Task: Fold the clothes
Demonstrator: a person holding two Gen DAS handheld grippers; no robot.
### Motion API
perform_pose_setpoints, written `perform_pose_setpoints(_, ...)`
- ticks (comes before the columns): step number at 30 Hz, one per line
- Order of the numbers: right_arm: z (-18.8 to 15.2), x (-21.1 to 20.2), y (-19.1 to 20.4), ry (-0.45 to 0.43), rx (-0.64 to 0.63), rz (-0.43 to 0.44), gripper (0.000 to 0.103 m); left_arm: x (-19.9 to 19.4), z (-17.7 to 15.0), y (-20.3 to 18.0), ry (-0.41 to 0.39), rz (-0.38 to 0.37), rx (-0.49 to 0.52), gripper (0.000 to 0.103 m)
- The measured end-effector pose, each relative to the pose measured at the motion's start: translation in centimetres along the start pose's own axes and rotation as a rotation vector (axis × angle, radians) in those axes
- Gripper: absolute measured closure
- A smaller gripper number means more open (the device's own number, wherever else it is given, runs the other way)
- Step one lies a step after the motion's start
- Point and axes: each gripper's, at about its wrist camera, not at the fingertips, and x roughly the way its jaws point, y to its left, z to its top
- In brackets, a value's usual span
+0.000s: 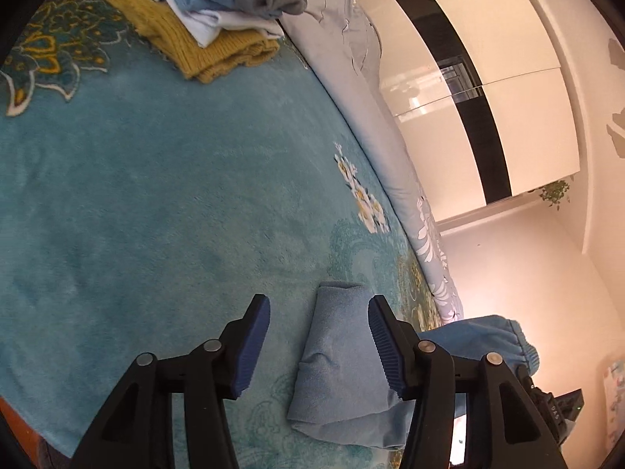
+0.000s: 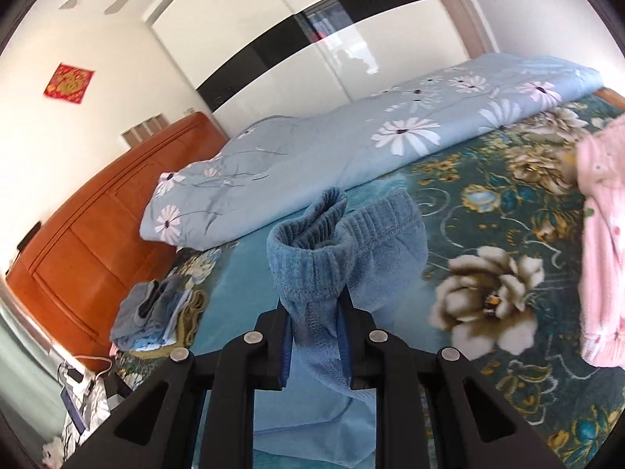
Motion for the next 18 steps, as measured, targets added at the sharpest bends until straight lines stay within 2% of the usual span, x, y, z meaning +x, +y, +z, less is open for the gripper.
perform_pose_setpoints(3,-0.7,1.5,4.0,0.037,-0.096,0.025,0.084,-1.3,0.1,0.2,-0.024,-0.007,0.005,0.045)
perform_pose_setpoints(8,-3.8,5.6,9.9,0.126,-0.268,-0.001,0.084,-2.0,-0.1,0.7,-0.02,-0.023,-0.008,0.044)
perform_pose_setpoints(14,-10.6,12.2,12.4,0.304,-0.419,-0.076,0.084,-2.2,-0.7,1.6,0.01,-0.016,-0.014,0.044)
perform_pose_setpoints(18,-13.7,13.9,12.9,0.354,-0.508,-0.115,0.081,-2.2,-0.8,2.0,0.02,-0.01,-0.019,0.044)
